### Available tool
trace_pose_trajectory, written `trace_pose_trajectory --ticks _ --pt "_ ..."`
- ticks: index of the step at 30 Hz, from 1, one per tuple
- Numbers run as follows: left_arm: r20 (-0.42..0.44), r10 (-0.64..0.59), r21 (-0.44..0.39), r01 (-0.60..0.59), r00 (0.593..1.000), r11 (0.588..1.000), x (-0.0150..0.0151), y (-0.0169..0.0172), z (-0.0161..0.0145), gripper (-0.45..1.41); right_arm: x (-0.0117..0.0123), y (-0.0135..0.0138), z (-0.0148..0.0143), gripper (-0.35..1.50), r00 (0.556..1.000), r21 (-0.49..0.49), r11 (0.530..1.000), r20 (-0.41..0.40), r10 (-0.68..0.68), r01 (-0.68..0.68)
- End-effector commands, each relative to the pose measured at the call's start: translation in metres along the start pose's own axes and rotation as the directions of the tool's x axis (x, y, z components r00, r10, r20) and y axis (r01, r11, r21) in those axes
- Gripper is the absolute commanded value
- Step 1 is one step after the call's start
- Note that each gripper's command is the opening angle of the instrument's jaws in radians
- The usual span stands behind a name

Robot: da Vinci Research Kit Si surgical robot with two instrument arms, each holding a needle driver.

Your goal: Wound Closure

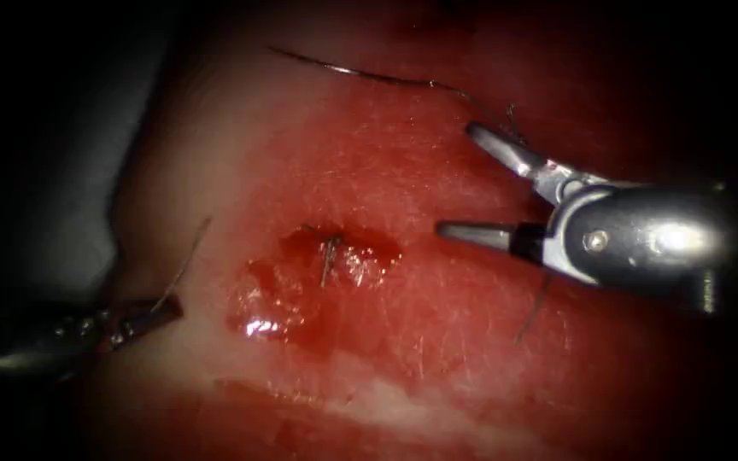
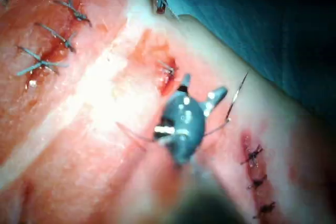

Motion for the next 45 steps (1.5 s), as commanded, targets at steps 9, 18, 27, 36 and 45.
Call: trace_pose_trajectory --ticks 9,18,27,36,45 --pt "0.039 -0.021 0.024 0.02 0.999 0.999 -0.002 -0.0014 0.0016 1.18 0.0 -0.001 0.0018 0.88 1.0 -0.005 1.0 0.003 -0.004 0.004" --pt "0.083 -0.033 -0.003 0.034 0.996 0.999 -0.0033 -0.0012 0.0027 1.25 0.0002 -0.0014 0.0022 0.88 1.0 -0.012 1.0 0.004 -0.004 0.004" --pt "0.065 -0.077 -0.103 0.083 0.995 0.991 -0.0027 0.0011 0.0055 1.31 0.0004 -0.0017 0.0026 0.88 1.0 -0.014 1.0 0.008 0.007 -0.007" --pt "-0.105 -0.286 -0.336 0.237 0.952 0.912 0.0011 0.0005 0.0028 1.26 0.0004 -0.0023 0.0033 0.93 1.0 -0.019 0.999 0.013 0.026 -0.026" --pt "-0.078 -0.268 -0.319 0.231 0.96 0.919 0.0004 0.0004 0.0021 1.28 0.0004 -0.0029 0.0038 0.94 0.999 -0.015 0.999 0.028 0.029 -0.028"
